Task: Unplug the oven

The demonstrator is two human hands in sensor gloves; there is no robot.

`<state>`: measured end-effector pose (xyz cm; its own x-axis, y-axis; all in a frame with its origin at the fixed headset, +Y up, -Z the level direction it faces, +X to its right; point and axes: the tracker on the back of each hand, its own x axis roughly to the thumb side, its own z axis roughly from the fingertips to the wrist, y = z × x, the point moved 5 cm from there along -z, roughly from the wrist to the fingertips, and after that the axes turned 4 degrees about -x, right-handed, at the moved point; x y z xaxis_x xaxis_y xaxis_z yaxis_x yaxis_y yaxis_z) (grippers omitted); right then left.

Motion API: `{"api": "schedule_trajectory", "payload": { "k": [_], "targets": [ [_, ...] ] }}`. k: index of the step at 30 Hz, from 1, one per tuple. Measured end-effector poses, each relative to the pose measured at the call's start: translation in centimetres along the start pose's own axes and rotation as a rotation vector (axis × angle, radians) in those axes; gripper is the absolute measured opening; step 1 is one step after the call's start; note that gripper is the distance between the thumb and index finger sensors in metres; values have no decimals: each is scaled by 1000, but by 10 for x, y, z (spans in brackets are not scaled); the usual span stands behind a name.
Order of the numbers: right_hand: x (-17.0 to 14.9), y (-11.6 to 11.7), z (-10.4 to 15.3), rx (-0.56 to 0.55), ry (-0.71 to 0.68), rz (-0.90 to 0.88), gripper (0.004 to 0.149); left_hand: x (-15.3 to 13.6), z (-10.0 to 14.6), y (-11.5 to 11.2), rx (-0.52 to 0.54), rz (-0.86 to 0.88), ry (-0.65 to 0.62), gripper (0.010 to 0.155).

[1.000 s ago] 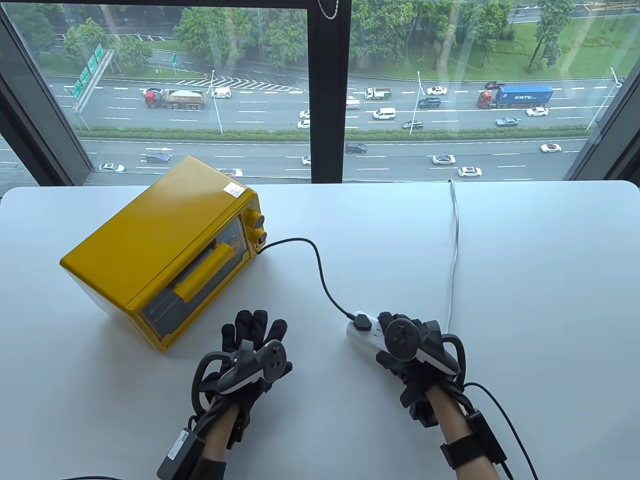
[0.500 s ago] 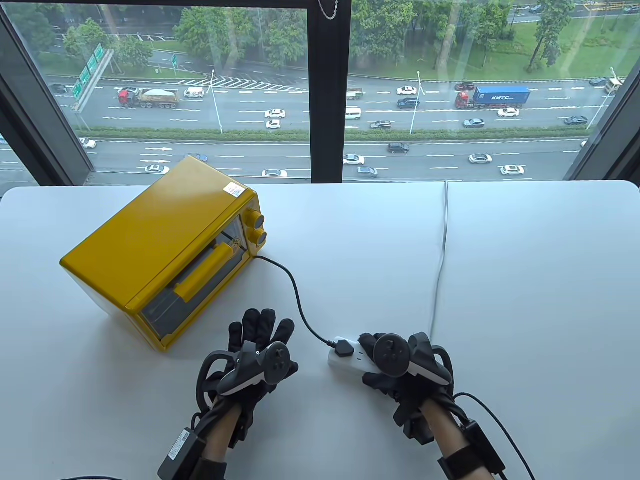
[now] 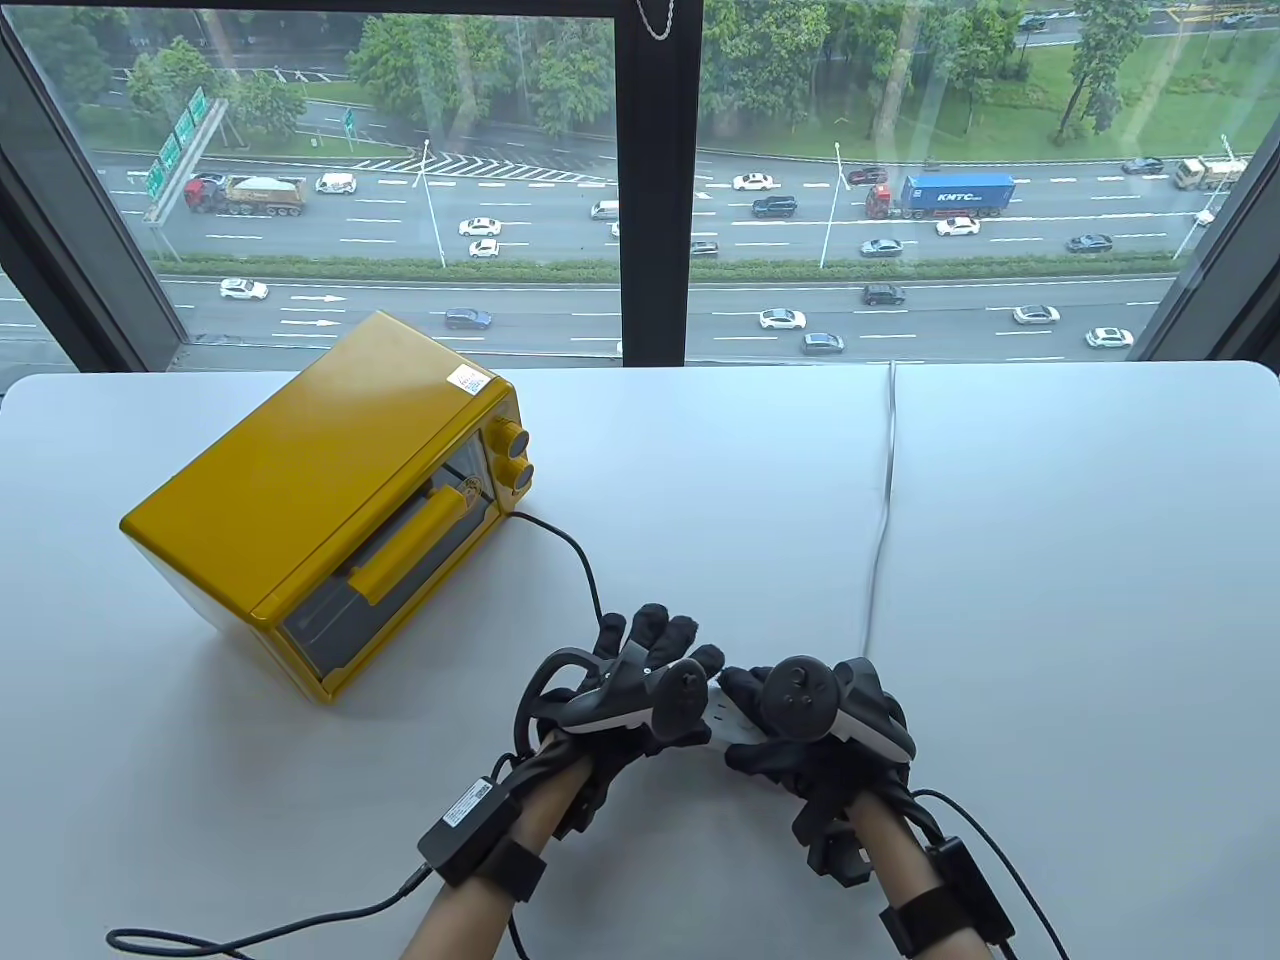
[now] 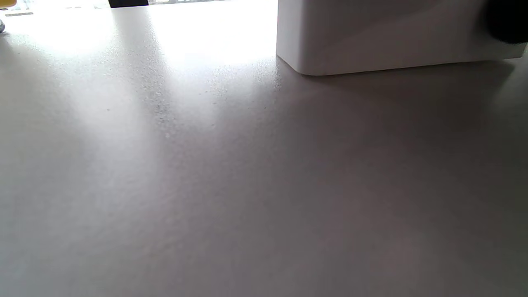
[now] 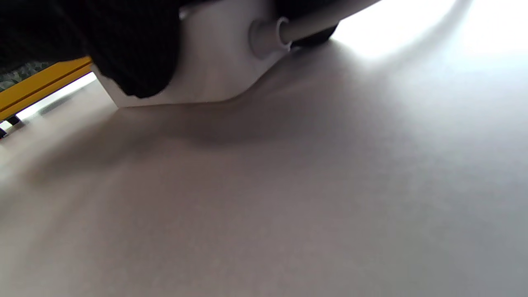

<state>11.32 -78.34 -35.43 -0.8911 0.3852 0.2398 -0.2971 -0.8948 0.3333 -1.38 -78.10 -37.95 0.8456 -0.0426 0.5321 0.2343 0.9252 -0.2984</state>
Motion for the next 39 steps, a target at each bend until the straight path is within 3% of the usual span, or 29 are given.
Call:
{"api": "schedule_trajectory", "payload": {
  "k": [6, 15, 21, 31, 33, 35, 37, 39],
  "targets": [
    [-1, -1, -1, 5, 1, -17, 80, -3, -9, 12, 67, 115, -25, 65],
    [-2, -2, -1, -5, 7, -34, 80, 6, 1, 28, 233, -50, -20, 58],
    [-2, 0, -2, 17, 5, -37, 80, 15, 4, 33, 225, -154, -35, 53],
    [-2, 2, -3, 44, 4, -48, 82, 7, 7, 34, 199, -35, -64, 49],
    [-1, 1, -4, 43, 3, -27, 82, -4, 20, 61, 274, 106, -78, 48],
    [-1, 1, -4, 45, 11, -36, 82, -18, 35, 88, 244, 199, -56, 48],
    [1, 0, -4, 43, 12, -6, 81, -30, 49, 105, 269, 128, -13, 47],
    [0, 0, -5, 55, 14, -25, 82, -38, 56, 104, 273, 49, 25, 45]
  ]
}}
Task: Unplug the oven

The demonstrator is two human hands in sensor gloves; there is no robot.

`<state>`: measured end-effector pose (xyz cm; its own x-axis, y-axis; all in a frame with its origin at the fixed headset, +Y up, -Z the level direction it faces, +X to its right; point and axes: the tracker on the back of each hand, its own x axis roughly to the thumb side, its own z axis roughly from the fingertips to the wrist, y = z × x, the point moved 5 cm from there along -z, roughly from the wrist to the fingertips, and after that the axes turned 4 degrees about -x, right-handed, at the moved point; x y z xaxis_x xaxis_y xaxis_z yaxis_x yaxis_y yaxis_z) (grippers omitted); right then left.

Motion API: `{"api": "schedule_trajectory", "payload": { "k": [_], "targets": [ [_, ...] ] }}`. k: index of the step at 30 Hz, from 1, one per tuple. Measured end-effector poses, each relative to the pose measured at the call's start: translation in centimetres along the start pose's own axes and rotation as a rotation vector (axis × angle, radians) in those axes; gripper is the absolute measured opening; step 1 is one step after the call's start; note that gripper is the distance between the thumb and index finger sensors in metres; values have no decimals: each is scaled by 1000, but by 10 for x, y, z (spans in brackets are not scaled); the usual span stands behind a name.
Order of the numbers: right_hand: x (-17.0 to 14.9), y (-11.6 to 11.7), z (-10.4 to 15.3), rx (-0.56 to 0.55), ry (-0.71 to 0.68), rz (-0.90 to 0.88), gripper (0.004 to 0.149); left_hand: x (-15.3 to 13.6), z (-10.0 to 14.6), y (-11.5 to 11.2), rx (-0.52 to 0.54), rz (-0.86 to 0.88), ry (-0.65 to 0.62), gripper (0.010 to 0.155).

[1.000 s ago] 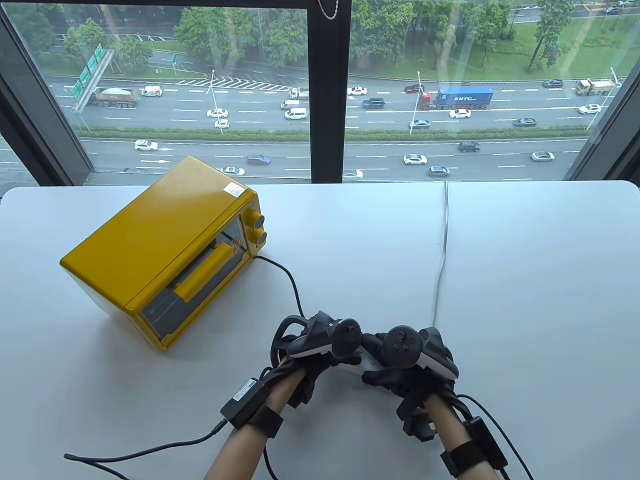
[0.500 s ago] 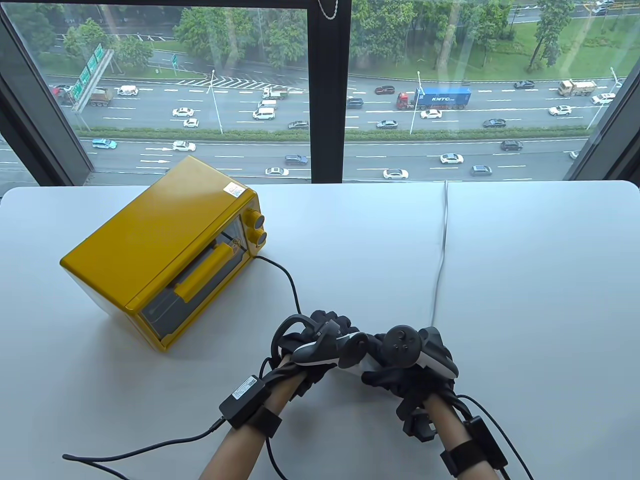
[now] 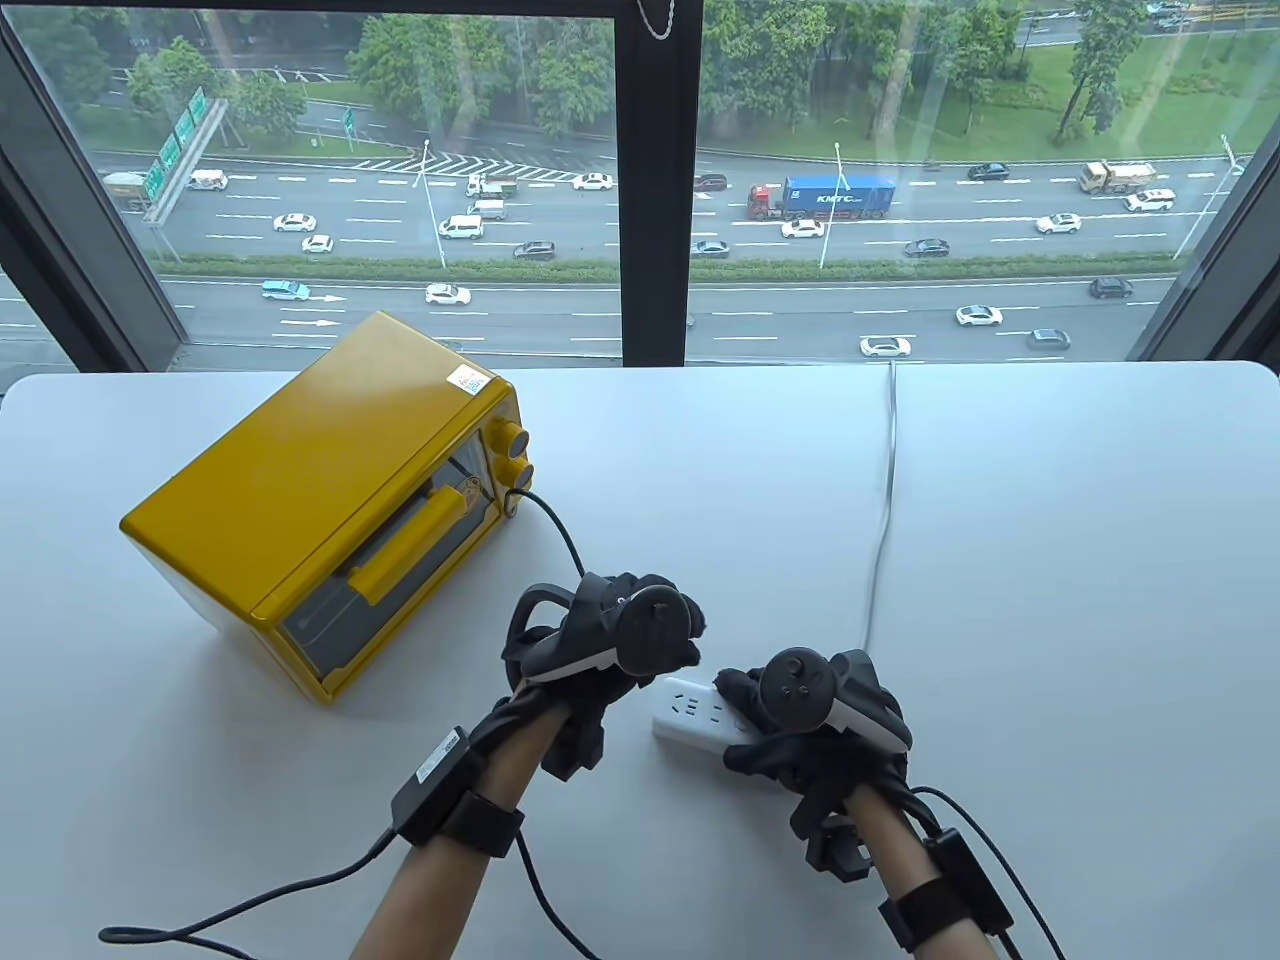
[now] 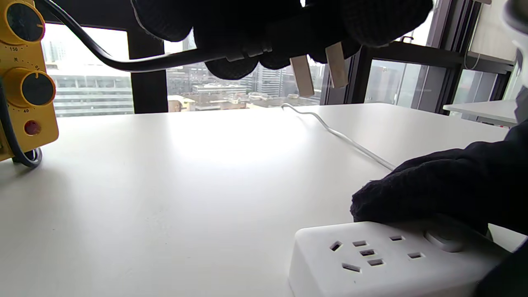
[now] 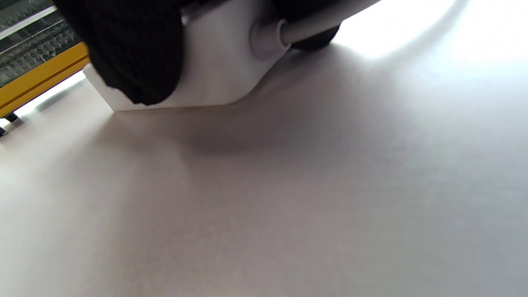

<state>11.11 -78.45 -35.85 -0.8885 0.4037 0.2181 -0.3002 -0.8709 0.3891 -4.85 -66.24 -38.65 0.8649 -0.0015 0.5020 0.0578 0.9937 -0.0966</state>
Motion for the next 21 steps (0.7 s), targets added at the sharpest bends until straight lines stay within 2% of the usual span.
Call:
{"api": "schedule_trajectory", "payload": {
  "k": [2, 6, 12, 18, 21],
  "targets": [
    [0, 0, 0, 4, -1, 7, 82, -6, 5, -10, -12, -24, 18, 44],
    [1, 1, 1, 2, 1, 25, 81, -19, 10, -46, -53, -123, 62, 43],
    [1, 2, 1, 8, 3, 29, 82, -35, 13, -77, -94, -151, 117, 43],
    [2, 2, 2, 9, 6, 38, 82, -43, 13, -97, -187, -153, 146, 44],
    [3, 2, 3, -10, 1, 50, 82, -46, 14, -101, -200, -132, 155, 43]
  ]
}}
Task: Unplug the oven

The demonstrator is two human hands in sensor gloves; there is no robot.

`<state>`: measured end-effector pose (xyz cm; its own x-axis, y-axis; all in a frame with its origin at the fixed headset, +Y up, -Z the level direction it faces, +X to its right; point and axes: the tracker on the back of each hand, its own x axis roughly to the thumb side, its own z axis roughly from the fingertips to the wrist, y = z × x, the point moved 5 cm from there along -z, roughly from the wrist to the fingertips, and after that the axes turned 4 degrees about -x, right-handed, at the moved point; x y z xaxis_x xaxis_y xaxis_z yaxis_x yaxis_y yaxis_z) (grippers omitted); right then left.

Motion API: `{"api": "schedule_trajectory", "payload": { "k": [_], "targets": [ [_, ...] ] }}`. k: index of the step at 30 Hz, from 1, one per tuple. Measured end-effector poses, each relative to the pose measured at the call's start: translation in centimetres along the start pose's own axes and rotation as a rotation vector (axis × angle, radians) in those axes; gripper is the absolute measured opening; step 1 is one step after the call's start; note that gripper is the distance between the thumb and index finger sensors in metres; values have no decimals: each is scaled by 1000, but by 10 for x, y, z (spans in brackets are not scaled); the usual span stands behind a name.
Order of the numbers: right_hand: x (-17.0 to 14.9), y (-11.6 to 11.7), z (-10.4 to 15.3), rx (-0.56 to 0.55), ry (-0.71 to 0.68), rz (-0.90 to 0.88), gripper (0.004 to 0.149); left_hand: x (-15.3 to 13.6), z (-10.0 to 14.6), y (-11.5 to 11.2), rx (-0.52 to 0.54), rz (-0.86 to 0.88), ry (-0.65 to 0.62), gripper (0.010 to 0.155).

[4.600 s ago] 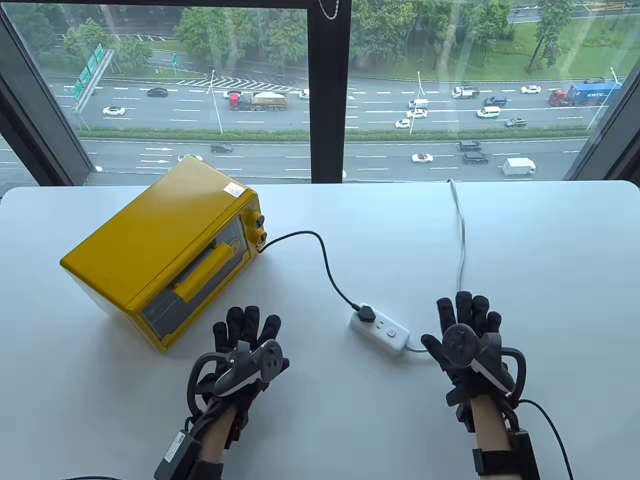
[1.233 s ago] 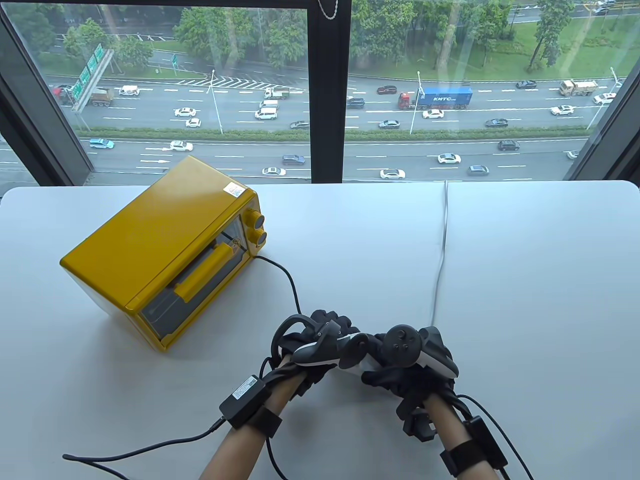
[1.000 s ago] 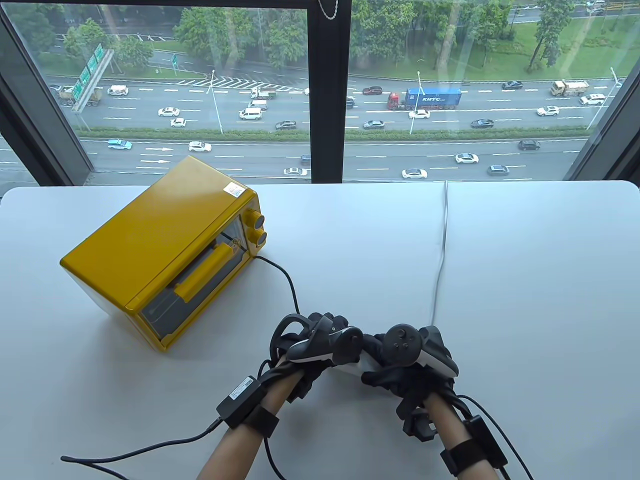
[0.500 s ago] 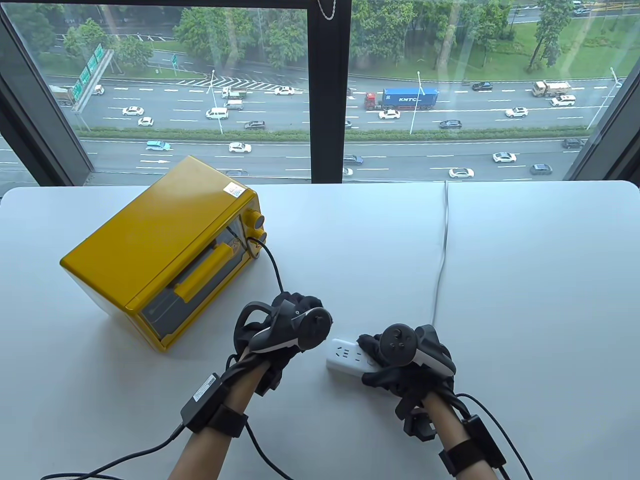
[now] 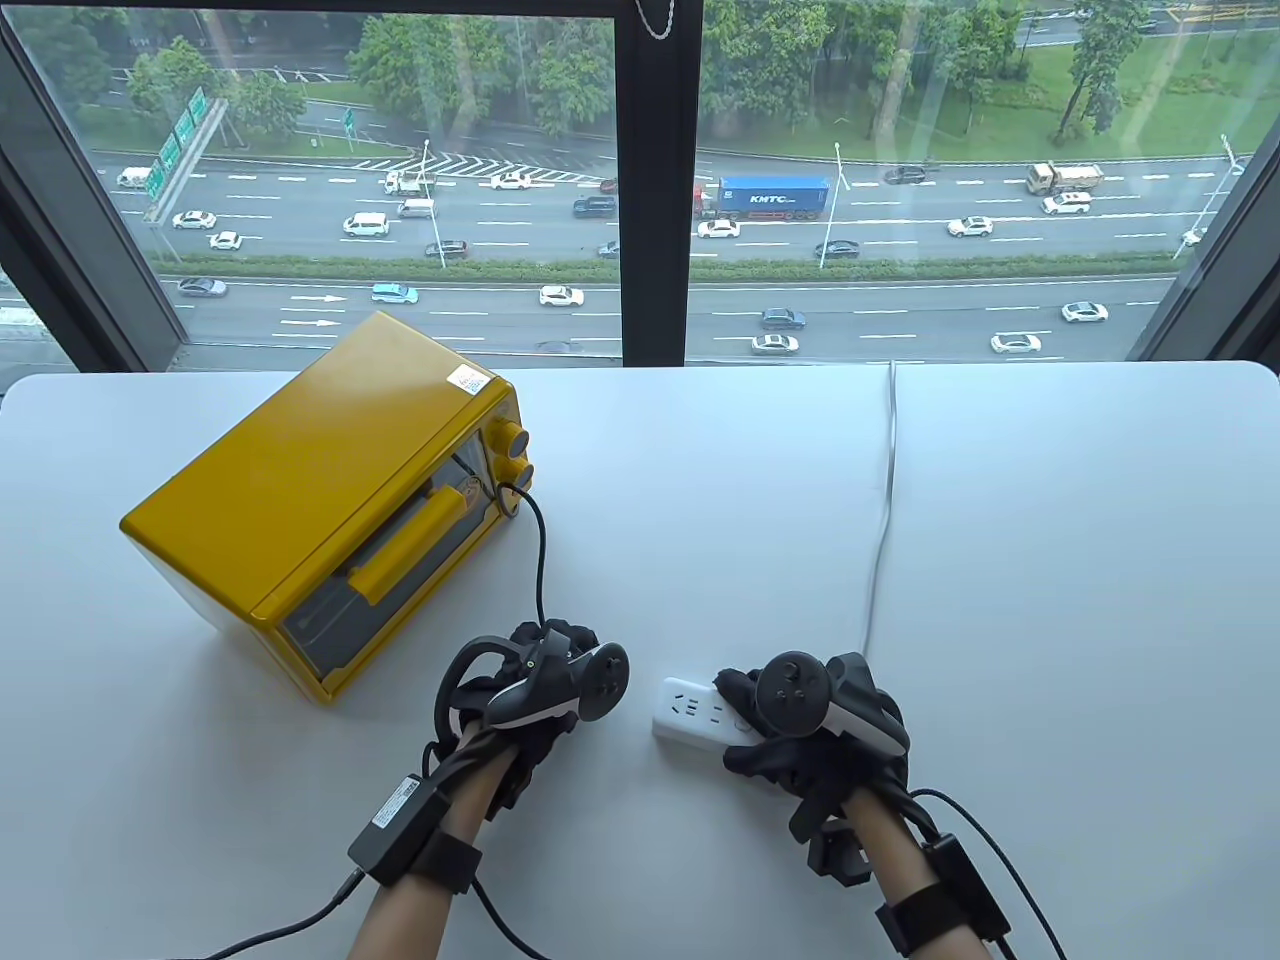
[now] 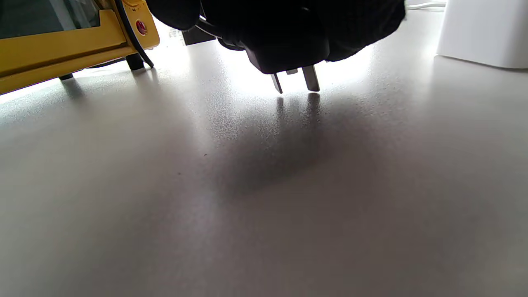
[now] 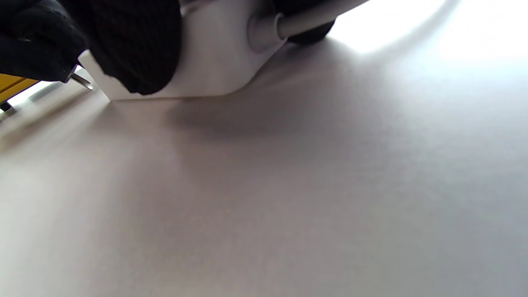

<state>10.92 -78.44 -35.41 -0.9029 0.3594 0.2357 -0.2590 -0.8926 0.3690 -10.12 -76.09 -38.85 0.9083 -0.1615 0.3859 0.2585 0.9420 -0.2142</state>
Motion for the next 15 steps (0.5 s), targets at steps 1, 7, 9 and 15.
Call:
{"api": "schedule_trajectory", "payload": {
  "k": [1, 7, 9, 15],
  "targets": [
    [0, 0, 0, -3, -1, 0, 82, -2, -1, -2, -24, 27, 1, 44],
    [1, 1, 1, -1, 5, 16, 81, -11, 12, 2, 18, 158, 1, 58],
    [2, 1, 2, -12, 0, 31, 81, -18, 24, 11, 107, 228, 13, 63],
    [6, -2, 6, -13, -19, 58, 79, -48, 64, 21, 255, 400, 123, 74]
  ]
}}
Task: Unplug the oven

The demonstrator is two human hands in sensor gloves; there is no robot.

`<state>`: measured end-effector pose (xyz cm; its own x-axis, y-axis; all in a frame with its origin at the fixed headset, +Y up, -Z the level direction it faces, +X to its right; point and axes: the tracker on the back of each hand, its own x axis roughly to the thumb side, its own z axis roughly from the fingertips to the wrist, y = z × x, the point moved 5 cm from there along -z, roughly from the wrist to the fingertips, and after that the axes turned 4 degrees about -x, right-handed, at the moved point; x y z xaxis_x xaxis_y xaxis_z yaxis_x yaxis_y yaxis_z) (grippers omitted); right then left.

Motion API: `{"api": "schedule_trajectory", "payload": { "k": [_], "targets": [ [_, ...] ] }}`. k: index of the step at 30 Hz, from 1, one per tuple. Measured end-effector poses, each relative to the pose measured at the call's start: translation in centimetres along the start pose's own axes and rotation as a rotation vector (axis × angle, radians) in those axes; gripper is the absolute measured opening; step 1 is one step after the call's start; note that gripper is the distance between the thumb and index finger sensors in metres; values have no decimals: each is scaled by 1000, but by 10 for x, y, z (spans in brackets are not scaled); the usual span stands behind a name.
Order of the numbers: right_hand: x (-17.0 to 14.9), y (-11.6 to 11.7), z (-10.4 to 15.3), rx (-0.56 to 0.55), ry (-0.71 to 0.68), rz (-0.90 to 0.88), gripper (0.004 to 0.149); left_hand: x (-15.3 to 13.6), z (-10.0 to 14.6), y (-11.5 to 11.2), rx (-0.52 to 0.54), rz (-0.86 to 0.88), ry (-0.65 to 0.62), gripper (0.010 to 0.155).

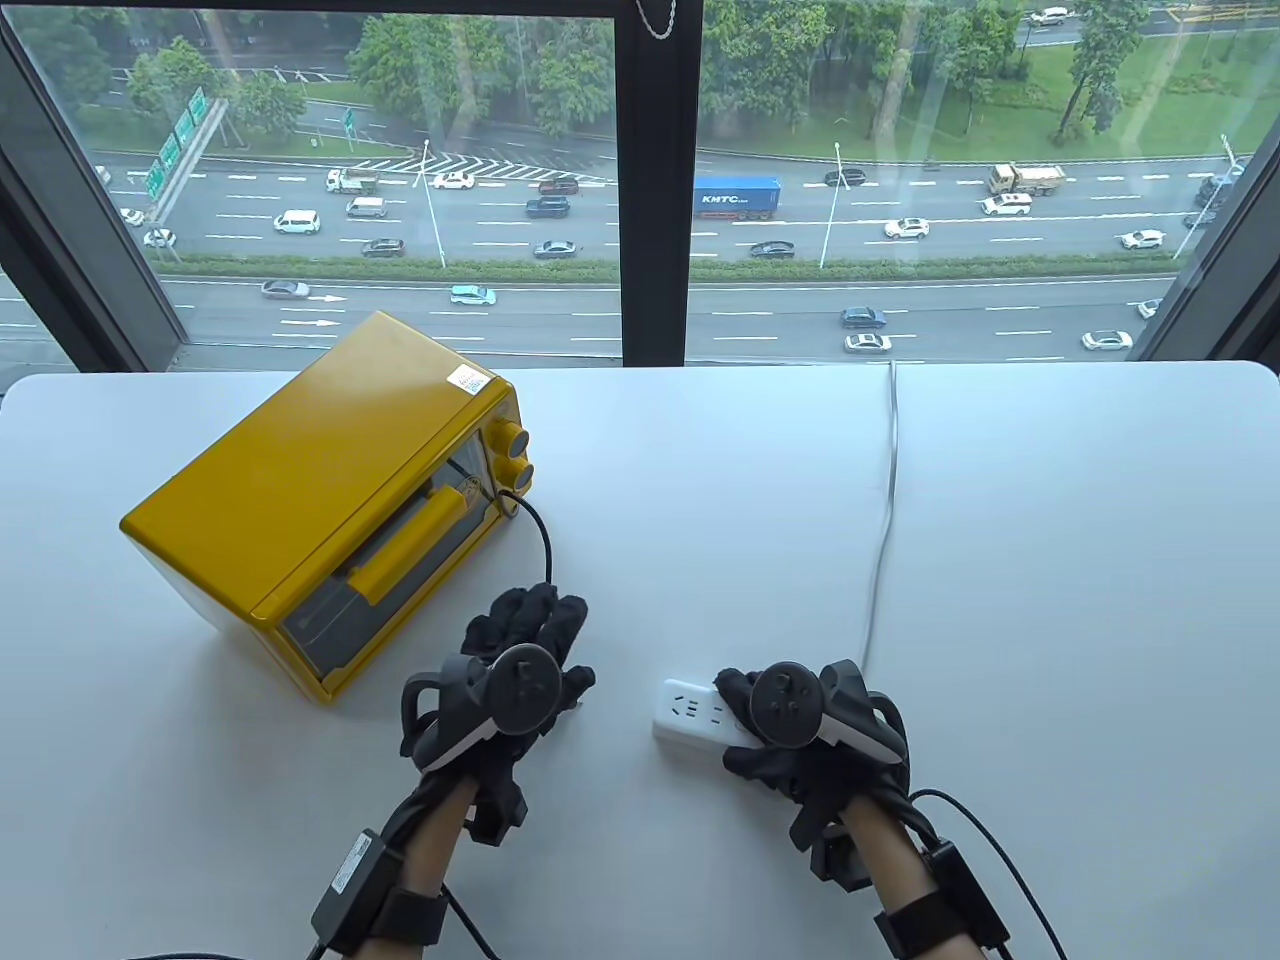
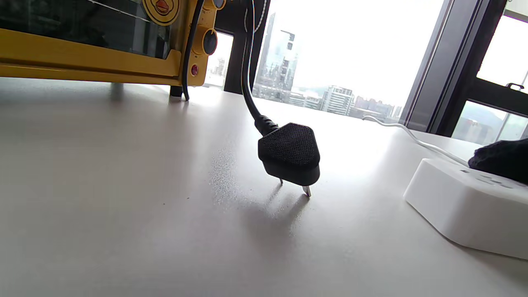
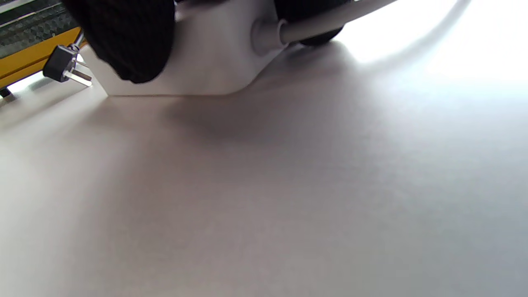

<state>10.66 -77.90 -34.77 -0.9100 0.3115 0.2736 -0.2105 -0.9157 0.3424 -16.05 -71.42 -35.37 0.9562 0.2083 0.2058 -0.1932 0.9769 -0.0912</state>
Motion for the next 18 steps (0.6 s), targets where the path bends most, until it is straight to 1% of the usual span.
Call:
{"api": "schedule_trajectory", "payload": {
  "k": [2, 5, 9, 12, 15, 18],
  "targets": [
    [0, -8, 5, -24, -17, -33, 77, -9, 10, 2, -3, -36, 50, 75],
    [-4, -26, 14, -105, -11, -67, 73, -15, 18, -6, -66, -107, 77, 76],
    [-24, -58, 31, -299, 52, -63, 69, -19, 19, -23, -234, -173, 89, 80],
    [-48, -72, 42, -417, 132, -27, 70, -25, 18, -30, -285, -197, 104, 84],
    [-75, -77, 49, -472, 229, 7, 72, -32, 18, -38, -343, -177, 112, 86],
    [-96, -71, 52, -443, 293, 45, 73, -38, 18, -45, -381, -164, 125, 87]
  ]
}}
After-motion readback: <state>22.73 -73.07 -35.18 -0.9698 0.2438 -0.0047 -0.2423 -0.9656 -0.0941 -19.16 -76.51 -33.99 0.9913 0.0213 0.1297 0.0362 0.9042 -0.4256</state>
